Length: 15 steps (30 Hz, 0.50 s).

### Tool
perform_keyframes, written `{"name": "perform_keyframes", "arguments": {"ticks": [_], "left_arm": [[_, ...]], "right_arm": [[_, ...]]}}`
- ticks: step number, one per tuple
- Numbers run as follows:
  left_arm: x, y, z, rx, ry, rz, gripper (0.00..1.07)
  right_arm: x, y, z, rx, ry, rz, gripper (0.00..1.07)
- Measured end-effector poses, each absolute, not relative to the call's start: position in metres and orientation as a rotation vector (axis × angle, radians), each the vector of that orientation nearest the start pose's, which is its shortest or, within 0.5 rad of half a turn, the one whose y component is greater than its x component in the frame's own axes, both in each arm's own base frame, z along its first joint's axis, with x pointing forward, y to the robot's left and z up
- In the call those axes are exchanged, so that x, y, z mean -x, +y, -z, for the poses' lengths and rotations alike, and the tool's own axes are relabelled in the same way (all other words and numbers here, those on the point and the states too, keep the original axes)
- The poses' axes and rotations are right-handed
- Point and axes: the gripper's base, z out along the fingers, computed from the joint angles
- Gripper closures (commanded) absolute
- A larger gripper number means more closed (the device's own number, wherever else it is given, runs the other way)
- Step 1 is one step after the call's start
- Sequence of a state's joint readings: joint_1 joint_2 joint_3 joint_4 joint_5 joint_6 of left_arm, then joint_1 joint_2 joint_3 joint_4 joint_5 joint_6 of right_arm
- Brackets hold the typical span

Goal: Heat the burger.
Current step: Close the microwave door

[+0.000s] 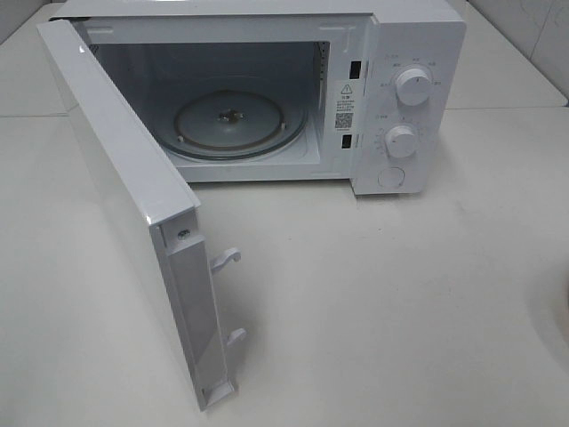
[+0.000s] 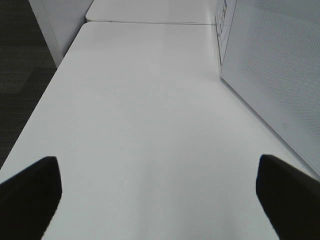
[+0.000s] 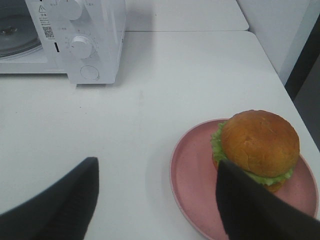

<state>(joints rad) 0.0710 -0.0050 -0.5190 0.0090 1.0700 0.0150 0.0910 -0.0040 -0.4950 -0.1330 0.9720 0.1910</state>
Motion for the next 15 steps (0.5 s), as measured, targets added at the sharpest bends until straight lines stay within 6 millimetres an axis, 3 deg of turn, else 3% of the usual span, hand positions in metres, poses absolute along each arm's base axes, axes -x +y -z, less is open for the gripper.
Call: {"name": "perform_keyframes", "arguments": {"ticks": [15], "left_arm": [[0.0083,0.0001,-0.2817,0.057,2.029,-0.065,0.09]], "right_arm": [[0.001,-0.0101,-0.2837,-0.096,1.948,-0.029,0.43]]}}
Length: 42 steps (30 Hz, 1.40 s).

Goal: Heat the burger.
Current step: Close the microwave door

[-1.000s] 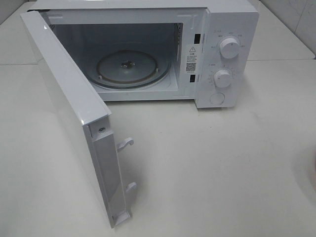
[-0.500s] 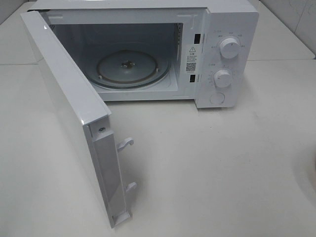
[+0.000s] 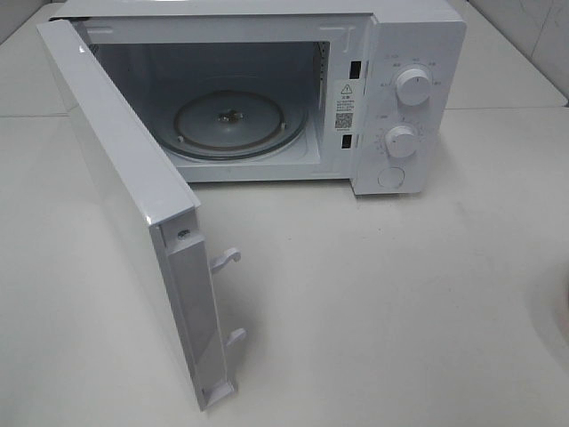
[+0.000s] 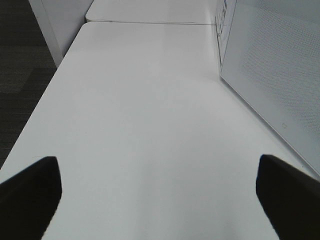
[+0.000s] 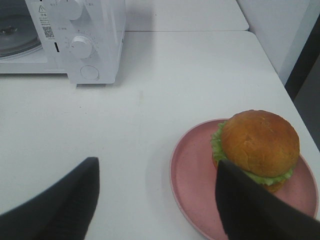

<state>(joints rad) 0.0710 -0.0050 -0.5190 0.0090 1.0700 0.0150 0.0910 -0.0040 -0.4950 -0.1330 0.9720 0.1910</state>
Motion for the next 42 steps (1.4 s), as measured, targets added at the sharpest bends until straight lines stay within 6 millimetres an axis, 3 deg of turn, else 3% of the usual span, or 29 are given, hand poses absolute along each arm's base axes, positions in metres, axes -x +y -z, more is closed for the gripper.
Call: {"name": "perform_keyframes", "arguments": {"ticks": [6,9,10,11,12,13,14,15,16,17,18,19,21,26,31,37,42], "left_arm": [[0.008,0.0,-0.297,0.054,1.936,-0.065,0.11],[-0.001,0.001,-0.303,0.053,1.916,-0.066,0.21],[-0.005,0.001,-0.305,0.053,1.91,-0.066,0.26],[-0.014,0.002,-0.308,0.053,1.903,-0.066,0.39],[-0.014,0.002,-0.308,0.053,1.903,-0.066,0.39],[-0.018,0.002,-0.31,0.052,1.897,-0.067,0.46],[-0.028,0.002,-0.314,0.052,1.887,-0.067,0.63],[-0.028,0.002,-0.314,0.052,1.887,-0.067,0.63],[-0.037,0.003,-0.316,0.051,1.885,-0.067,0.69],[-0.041,0.003,-0.317,0.051,1.89,-0.067,0.86],[-0.041,0.003,-0.317,0.051,1.89,-0.067,0.86],[-0.051,0.004,-0.318,0.051,1.895,-0.065,1.01],[-0.056,0.004,-0.318,0.053,1.902,-0.058,1.07],[-0.082,0.006,-0.322,0.052,1.847,-0.06,1.07],[-0.106,0.008,-0.313,0.05,1.781,-0.062,1.07],[-0.135,0.01,-0.286,0.047,1.67,-0.065,1.07],[-0.147,0.01,-0.265,0.034,1.624,-0.071,1.07]], "right_arm": [[0.001,-0.01,-0.284,-0.096,1.948,-0.029,0.44],[0.001,-0.01,-0.284,-0.096,1.948,-0.029,0.44],[0.001,-0.01,-0.284,-0.096,1.948,-0.029,0.44],[0.001,-0.01,-0.284,-0.096,1.948,-0.029,0.44],[0.001,-0.01,-0.284,-0.096,1.948,-0.029,0.44],[0.001,-0.01,-0.284,-0.096,1.948,-0.029,0.44],[0.001,-0.01,-0.284,-0.096,1.948,-0.029,0.44],[0.001,-0.01,-0.284,-0.096,1.948,-0.029,0.44],[0.001,-0.01,-0.284,-0.096,1.948,-0.029,0.44],[0.001,-0.01,-0.284,-0.096,1.948,-0.029,0.44],[0.001,-0.01,-0.284,-0.096,1.948,-0.029,0.44],[0.001,-0.01,-0.284,-0.096,1.948,-0.029,0.44],[0.001,-0.01,-0.284,-0.096,1.948,-0.029,0.44],[0.001,-0.01,-0.284,-0.096,1.948,-0.029,0.44],[0.001,-0.01,-0.284,-0.096,1.948,-0.029,0.44],[0.001,-0.01,-0.284,-0.096,1.948,-0.029,0.44],[0.001,-0.01,-0.284,-0.096,1.948,-0.029,0.44]]}}
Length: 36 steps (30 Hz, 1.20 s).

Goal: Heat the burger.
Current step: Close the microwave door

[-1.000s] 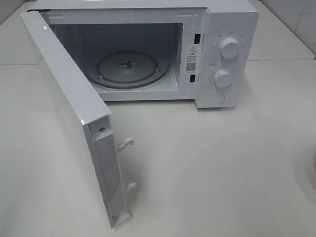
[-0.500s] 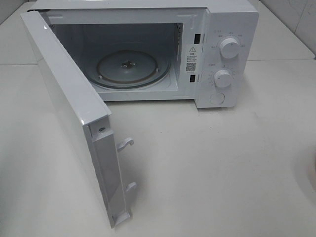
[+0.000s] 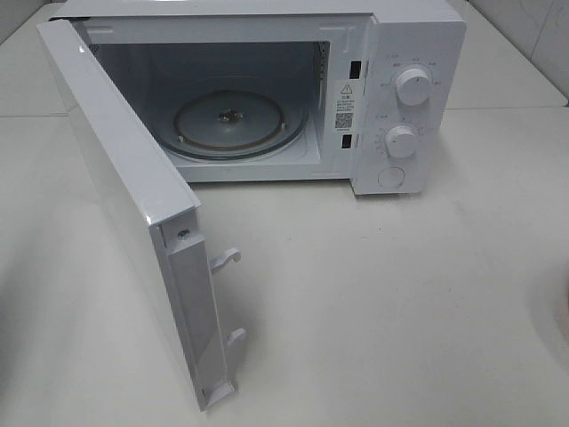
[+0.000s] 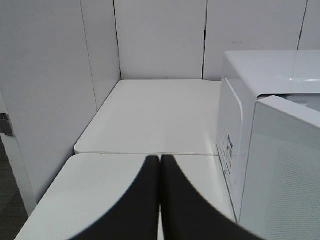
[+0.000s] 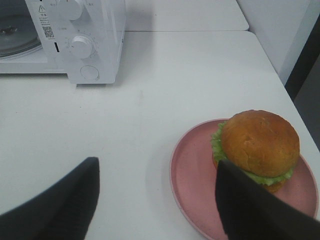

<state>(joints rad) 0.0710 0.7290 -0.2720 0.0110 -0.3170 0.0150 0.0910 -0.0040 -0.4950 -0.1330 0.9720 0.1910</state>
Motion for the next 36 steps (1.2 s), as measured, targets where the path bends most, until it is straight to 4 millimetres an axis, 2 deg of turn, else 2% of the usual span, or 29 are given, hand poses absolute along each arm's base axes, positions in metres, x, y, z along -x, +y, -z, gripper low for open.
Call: {"name": "perform_keyframes", "arguments": {"ticks": [4,8,14,20,28,29,31,34,36], "left_arm": [[-0.166,0.008,-0.245,-0.029,1.644,-0.072,1.07],[-0.179,0.005,-0.234,-0.076,1.664,-0.043,1.07],[-0.201,-0.01,-0.213,-0.252,1.627,0.071,1.07],[-0.217,-0.022,-0.196,-0.316,1.679,0.178,1.07],[-0.238,-0.051,-0.186,-0.435,1.69,0.265,1.07],[-0.238,-0.051,-0.186,-0.435,1.69,0.265,1.07],[-0.246,-0.064,-0.182,-0.456,1.698,0.302,1.07],[-0.247,-0.066,-0.181,-0.457,1.701,0.309,1.07],[-0.25,-0.077,-0.175,-0.455,1.718,0.339,1.07]], "right_arm": [[0.001,-0.01,-0.284,-0.096,1.948,-0.029,0.44],[0.001,-0.01,-0.284,-0.096,1.948,-0.029,0.44],[0.001,-0.01,-0.284,-0.096,1.948,-0.029,0.44],[0.001,-0.01,-0.284,-0.096,1.948,-0.029,0.44],[0.001,-0.01,-0.284,-0.096,1.948,-0.029,0.44],[0.001,-0.01,-0.284,-0.096,1.948,-0.029,0.44],[0.001,-0.01,-0.284,-0.096,1.948,-0.029,0.44],[0.001,-0.01,-0.284,-0.096,1.948,-0.029,0.44],[0.001,-0.01,-0.284,-0.096,1.948,-0.029,0.44]]}}
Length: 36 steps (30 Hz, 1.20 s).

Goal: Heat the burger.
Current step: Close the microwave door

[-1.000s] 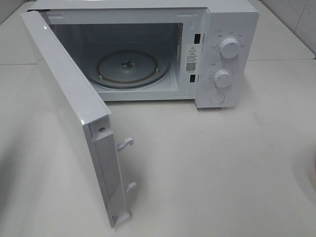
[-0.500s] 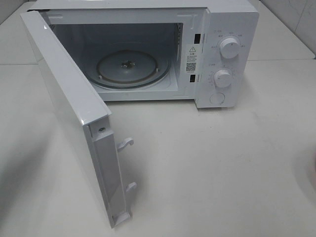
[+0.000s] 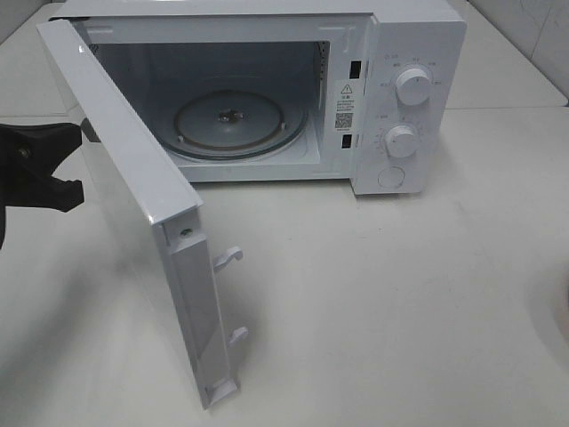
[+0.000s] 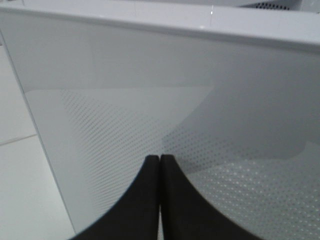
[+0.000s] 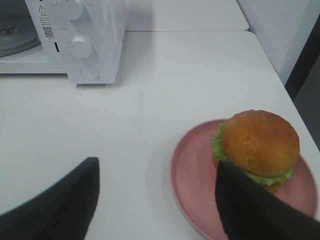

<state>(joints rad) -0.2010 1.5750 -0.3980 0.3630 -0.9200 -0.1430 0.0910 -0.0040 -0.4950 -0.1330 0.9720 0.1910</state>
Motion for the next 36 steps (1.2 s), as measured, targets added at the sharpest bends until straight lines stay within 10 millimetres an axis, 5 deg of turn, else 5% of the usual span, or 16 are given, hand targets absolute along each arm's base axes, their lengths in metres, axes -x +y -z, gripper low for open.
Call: {"name": "perform_keyframes", "arguments": {"ticks": [36], "left_arm": [[-0.324,-0.196,-0.175,-0.495,1.683,0.483,1.07]], "right_arm": [[0.001,-0.01,-0.284,-0.096,1.948,-0.029,0.44]]}}
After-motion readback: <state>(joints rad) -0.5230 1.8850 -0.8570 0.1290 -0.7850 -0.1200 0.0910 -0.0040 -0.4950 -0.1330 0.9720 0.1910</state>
